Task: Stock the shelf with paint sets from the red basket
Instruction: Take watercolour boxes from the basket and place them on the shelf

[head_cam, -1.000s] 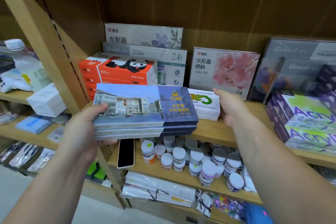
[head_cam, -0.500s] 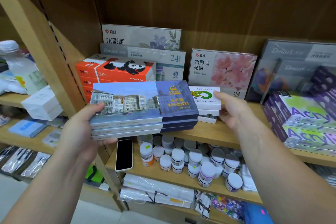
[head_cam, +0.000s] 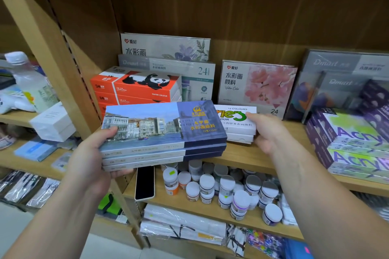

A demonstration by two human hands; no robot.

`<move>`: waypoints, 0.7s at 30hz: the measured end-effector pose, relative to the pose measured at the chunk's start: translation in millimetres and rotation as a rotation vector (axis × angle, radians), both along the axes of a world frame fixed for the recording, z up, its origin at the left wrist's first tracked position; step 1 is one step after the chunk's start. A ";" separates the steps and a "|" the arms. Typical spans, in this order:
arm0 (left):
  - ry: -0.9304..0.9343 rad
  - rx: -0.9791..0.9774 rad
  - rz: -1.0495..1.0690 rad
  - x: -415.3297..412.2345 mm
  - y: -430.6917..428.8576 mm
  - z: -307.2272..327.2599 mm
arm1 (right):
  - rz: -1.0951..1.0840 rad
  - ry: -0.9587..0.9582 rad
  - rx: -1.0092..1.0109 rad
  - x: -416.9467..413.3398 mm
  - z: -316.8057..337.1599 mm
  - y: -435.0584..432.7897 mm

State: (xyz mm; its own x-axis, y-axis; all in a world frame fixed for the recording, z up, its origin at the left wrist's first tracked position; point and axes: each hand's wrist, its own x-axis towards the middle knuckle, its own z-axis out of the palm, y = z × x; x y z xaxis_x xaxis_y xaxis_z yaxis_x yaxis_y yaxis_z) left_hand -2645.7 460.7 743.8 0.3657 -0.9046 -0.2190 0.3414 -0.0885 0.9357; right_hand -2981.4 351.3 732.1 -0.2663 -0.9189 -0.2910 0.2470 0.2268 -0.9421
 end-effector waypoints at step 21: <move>0.049 0.045 -0.196 -78.1 -35.8 13.3 | -0.442 0.022 -0.408 -87.1 48.4 51.8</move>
